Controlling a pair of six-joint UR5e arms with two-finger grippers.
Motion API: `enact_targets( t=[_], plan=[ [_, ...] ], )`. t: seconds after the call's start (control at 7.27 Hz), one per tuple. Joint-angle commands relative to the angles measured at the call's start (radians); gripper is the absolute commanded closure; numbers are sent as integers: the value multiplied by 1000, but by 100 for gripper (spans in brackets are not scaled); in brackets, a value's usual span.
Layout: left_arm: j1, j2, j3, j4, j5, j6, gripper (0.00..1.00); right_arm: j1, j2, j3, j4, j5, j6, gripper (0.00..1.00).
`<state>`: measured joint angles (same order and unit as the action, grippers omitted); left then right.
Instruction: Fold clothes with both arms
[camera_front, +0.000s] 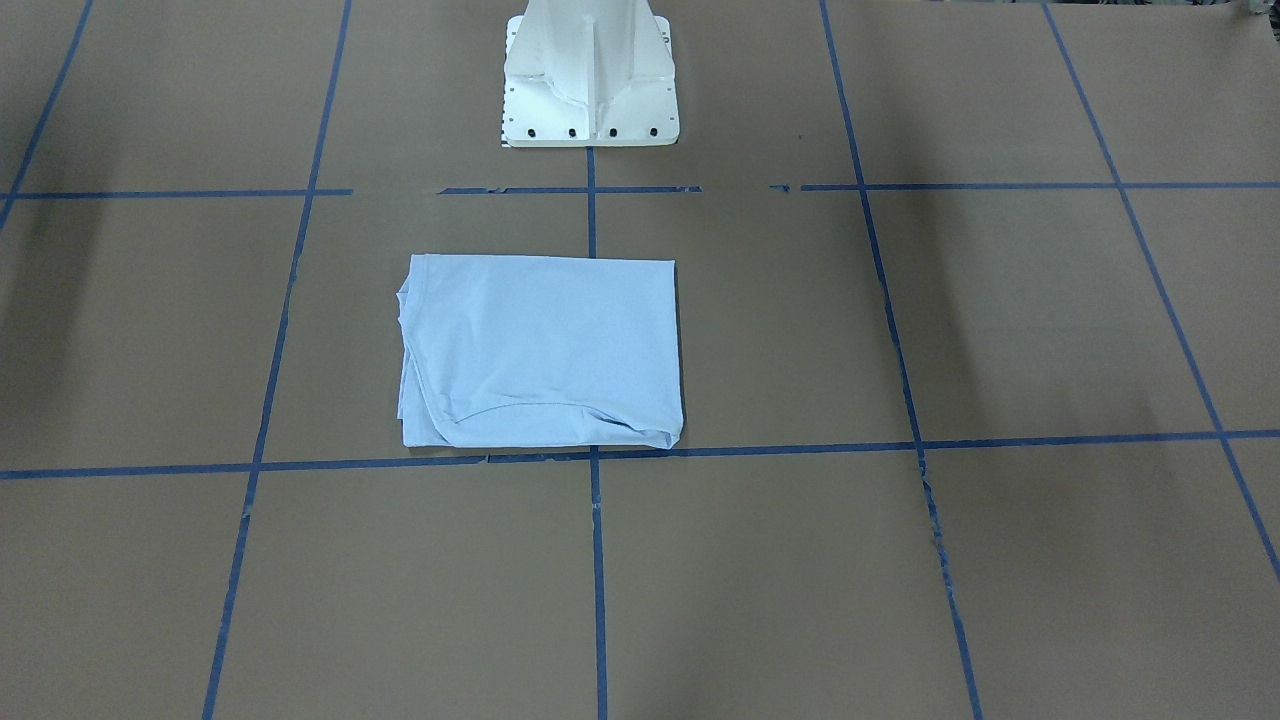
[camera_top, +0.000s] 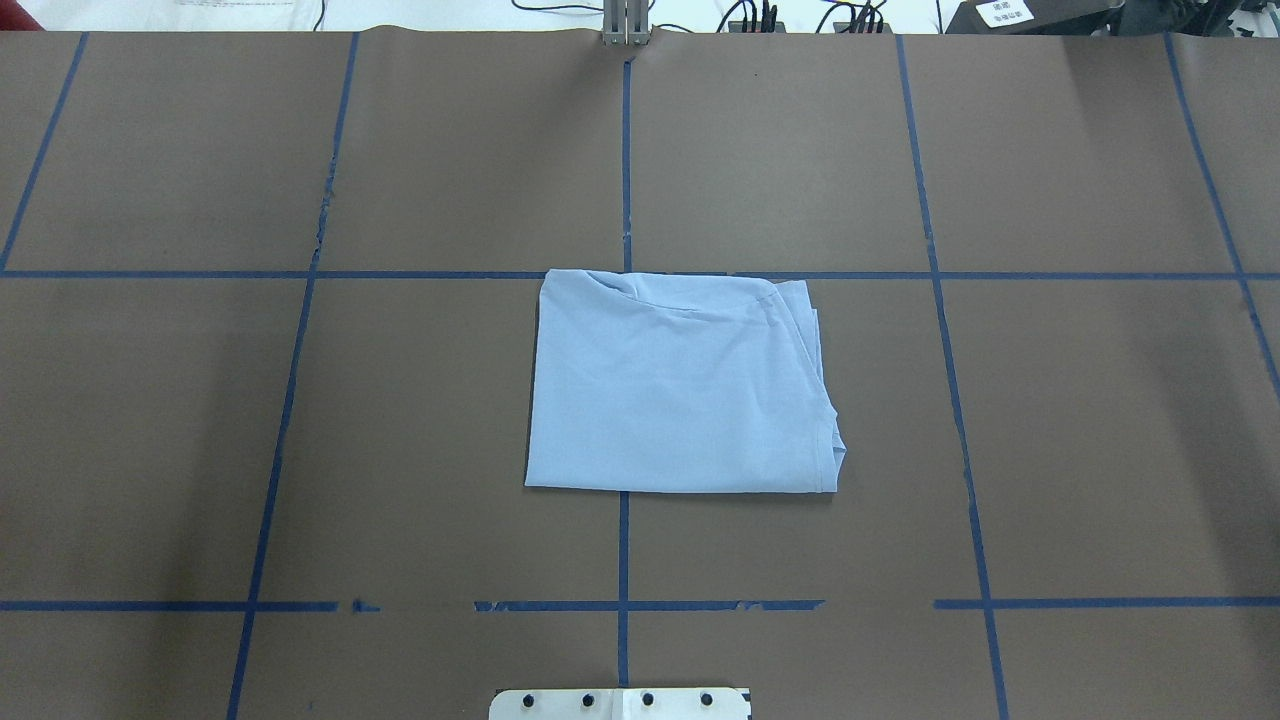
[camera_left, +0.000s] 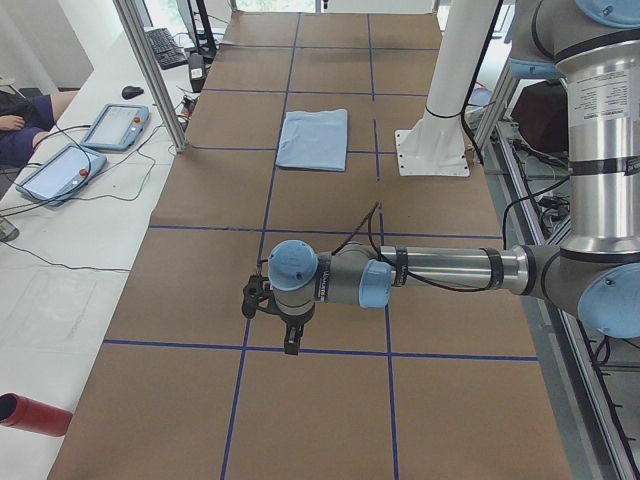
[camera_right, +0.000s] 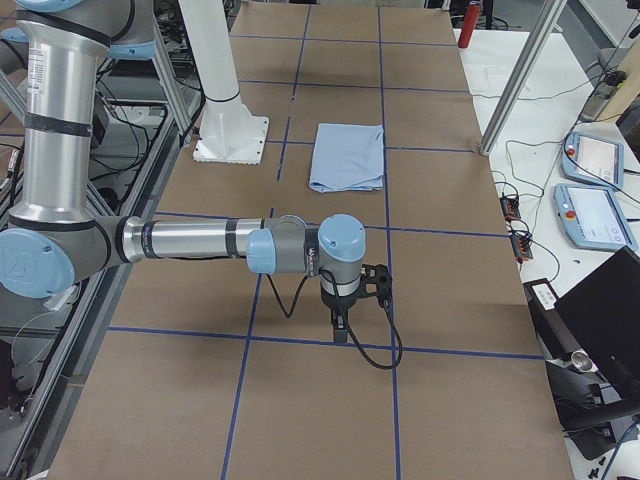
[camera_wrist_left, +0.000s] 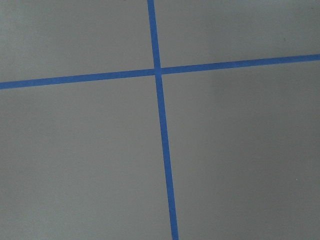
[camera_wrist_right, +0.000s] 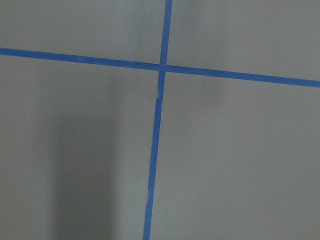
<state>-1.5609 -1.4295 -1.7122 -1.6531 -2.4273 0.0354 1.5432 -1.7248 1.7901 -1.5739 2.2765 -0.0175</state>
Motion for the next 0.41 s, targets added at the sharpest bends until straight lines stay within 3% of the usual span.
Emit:
enact_targets(
  t=[0.0,0.28],
  plan=[
    [-1,7,0,1,5,0,0,0,1,0,3,1,2,0],
    [-1,18,0,-1,5,1,0,0,-1,0,3,2,2,0]
  ],
)
